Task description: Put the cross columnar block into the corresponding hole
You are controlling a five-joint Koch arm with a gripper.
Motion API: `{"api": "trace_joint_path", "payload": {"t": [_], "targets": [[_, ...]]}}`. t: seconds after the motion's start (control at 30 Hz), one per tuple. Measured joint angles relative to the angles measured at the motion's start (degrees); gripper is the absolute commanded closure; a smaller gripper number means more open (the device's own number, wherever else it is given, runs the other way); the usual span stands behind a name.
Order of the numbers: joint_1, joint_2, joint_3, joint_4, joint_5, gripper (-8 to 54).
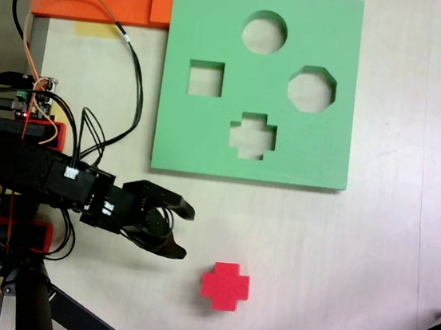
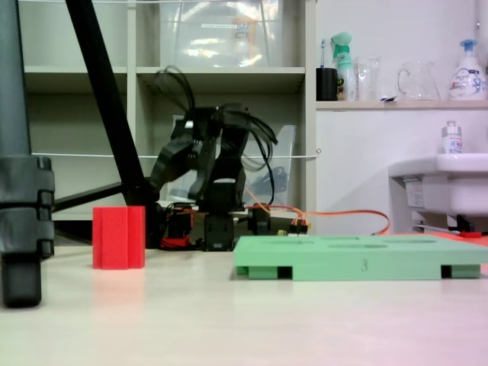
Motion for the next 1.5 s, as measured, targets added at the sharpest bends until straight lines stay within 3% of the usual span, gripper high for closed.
{"api": "trace_joint_path", "payload": {"t": [0.2,0.37,0.47,0.6,0.63,1.5], "targets": [[-0.97,-14.06,-29.97,27.33,2.99,19.2],[3.08,-28.92,-49.13,40.69,-1.76,21.4],[6.86,-36.3,-56.78,43.86,-5.54,19.1],[8.0,-41.13,-59.15,44.12,-7.29,-4.2],[8.09,-41.92,-59.5,44.12,-7.47,-6.0],[9.05,-56.69,-59.68,40.96,-9.49,-6.6]]}}
